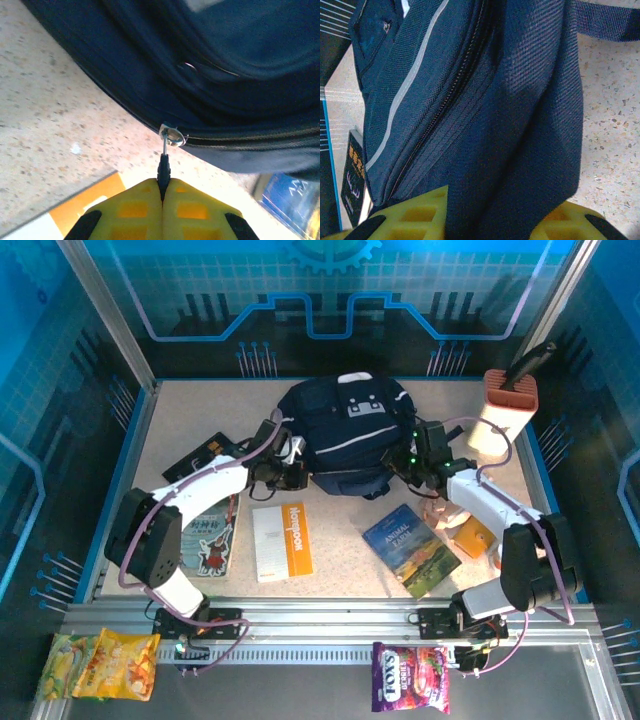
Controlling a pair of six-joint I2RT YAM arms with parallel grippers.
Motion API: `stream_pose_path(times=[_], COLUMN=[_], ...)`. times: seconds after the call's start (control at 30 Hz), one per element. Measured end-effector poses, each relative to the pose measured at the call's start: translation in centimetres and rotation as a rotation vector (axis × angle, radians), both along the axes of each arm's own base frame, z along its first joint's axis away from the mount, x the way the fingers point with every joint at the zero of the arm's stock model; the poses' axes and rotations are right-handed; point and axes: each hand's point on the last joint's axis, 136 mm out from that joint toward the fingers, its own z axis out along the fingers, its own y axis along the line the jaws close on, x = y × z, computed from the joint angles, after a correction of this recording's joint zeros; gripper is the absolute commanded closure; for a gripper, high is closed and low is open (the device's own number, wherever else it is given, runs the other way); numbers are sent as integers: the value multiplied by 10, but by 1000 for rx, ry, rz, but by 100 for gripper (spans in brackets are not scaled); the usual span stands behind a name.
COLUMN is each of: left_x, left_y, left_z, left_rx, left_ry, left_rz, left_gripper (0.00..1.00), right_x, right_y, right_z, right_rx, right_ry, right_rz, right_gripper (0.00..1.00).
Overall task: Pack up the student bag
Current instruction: Unzip the student bag at the top-center of the table.
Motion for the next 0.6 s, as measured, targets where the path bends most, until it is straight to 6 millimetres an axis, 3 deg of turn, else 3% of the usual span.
stream_pose_path(times=[0.2,0.47,0.6], left_x=[33,89,104], left_y=[26,37,45], left_z=[-34,-21,-21], left_rx=[104,185,207], left_ry=[11,-97,-110], left_rz=[49,93,131], left_gripper=[100,100,78], right_x=[0,2,1], right_y=[-1,-8,-2], right_z=[8,27,29], right_rx=[24,66,106], right_ry=[2,-27,-19], right_rz=[32,46,53], right_gripper=[70,69,68])
